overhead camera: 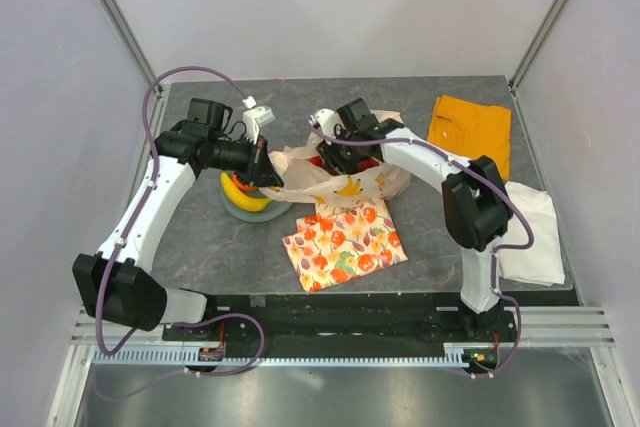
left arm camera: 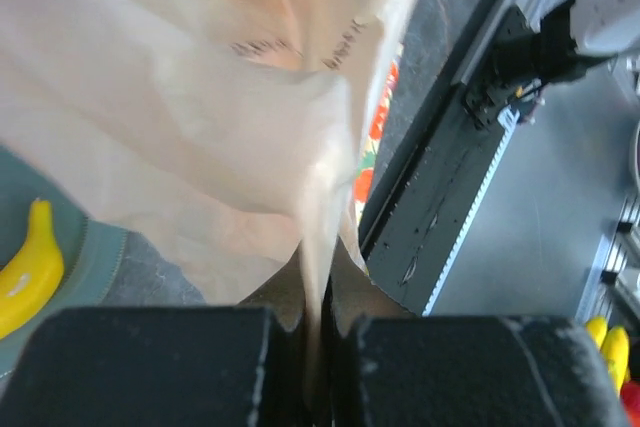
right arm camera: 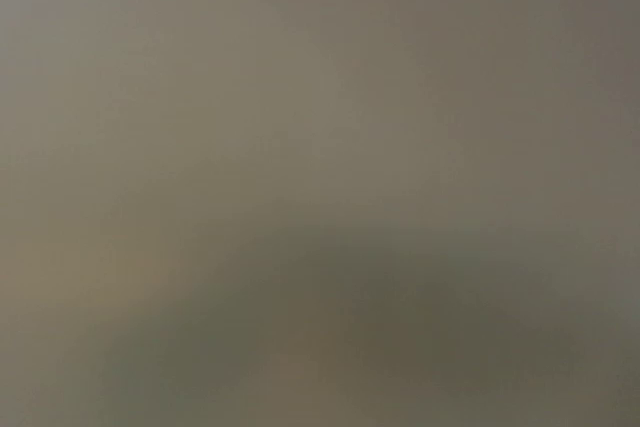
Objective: Take the fake fruits out of the plastic bag
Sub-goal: Adjust the plastic bag at the center of the board, then take out the fake fruit from the plastic bag, then place the fake fruit on the plate, then adjust the fake fruit on the plate.
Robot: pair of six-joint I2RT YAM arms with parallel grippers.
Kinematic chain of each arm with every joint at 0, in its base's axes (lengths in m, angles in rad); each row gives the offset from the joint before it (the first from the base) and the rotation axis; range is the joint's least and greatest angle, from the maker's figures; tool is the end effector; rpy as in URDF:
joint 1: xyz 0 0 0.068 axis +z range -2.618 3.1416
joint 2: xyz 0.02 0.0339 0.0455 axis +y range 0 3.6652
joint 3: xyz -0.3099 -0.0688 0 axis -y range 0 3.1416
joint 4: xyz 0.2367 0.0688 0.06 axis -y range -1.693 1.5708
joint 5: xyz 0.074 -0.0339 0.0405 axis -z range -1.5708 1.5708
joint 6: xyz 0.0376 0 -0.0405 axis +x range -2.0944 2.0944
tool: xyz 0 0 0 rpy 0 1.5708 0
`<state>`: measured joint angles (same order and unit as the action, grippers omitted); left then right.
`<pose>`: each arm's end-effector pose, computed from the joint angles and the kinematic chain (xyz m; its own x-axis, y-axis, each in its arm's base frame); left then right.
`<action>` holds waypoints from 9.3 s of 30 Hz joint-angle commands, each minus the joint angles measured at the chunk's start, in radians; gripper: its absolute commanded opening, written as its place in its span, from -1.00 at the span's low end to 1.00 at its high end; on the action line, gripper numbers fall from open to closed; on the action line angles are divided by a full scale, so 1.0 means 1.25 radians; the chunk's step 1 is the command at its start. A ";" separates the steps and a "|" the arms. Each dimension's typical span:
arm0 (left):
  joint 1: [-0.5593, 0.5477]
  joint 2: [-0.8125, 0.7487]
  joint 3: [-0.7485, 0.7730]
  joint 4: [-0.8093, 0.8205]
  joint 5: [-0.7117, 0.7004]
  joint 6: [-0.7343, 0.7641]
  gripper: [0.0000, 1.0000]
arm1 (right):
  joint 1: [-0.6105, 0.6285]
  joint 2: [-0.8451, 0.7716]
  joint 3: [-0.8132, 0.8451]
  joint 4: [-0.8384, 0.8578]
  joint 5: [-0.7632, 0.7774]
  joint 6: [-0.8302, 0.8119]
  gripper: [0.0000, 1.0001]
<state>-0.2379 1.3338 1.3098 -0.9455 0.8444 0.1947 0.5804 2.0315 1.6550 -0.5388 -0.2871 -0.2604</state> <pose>0.2279 -0.0842 0.3874 -0.6764 0.2963 -0.6743 0.7118 0.4979 -0.4954 0.3847 0.2650 0.2726 -0.4680 -0.6022 -0.6468 -0.8183 0.5716 0.0600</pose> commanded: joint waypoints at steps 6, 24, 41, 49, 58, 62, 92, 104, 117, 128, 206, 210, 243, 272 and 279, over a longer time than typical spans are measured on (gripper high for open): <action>0.049 0.037 -0.021 0.061 0.023 -0.085 -0.97 | 0.088 -0.056 -0.030 0.099 -0.018 0.072 0.48; 0.049 -0.003 -0.080 0.052 -0.064 -0.058 -0.97 | 0.052 -0.016 0.028 0.135 0.055 0.241 0.97; 0.049 -0.041 -0.105 0.088 -0.073 -0.091 -0.97 | -0.003 0.011 0.039 0.129 -0.061 0.385 0.65; 0.050 -0.042 -0.109 0.089 -0.037 -0.108 -0.97 | -0.008 0.107 0.101 0.189 -0.029 0.500 0.96; 0.050 -0.041 -0.102 0.074 -0.034 -0.101 -0.97 | -0.008 0.191 0.166 0.203 -0.004 0.540 0.81; 0.050 -0.035 -0.089 0.078 -0.030 -0.101 -0.97 | -0.008 0.165 0.147 0.176 0.015 0.497 0.32; -0.013 0.363 0.501 0.215 -0.026 -0.202 0.38 | -0.229 -0.219 0.255 -0.115 -0.369 0.272 -0.62; 0.015 -0.077 0.327 0.144 -0.146 -0.133 0.99 | -0.023 -0.209 0.534 -0.216 -0.244 0.157 -0.60; 0.189 -0.309 0.307 0.057 -0.309 -0.081 0.99 | 0.222 0.005 0.552 -0.103 -0.087 0.117 -0.60; 0.333 -0.382 0.275 0.020 -0.258 -0.107 0.99 | 0.200 0.261 0.616 -0.076 0.093 0.151 -0.66; 0.453 -0.366 0.189 0.079 -0.039 -0.229 0.99 | 0.141 0.333 0.582 -0.063 0.006 0.300 0.96; 0.453 -0.354 0.189 0.089 0.008 -0.227 0.99 | 0.139 0.262 0.538 -0.067 -0.028 0.314 0.96; 0.047 0.089 0.064 -0.046 -0.358 0.449 0.89 | -0.005 -0.302 0.257 -0.271 -0.238 0.046 0.96; -0.070 0.484 0.274 -0.047 -0.542 0.587 0.64 | -0.145 -0.388 0.120 -0.203 -0.242 0.111 0.96; -0.067 0.548 0.350 -0.065 -0.542 0.584 0.52 | -0.165 -0.364 0.139 -0.191 -0.250 0.136 0.96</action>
<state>-0.3229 1.9839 1.6691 -1.0080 0.1833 0.8803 0.3889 1.5665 1.7950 -0.8234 -0.5724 -0.1223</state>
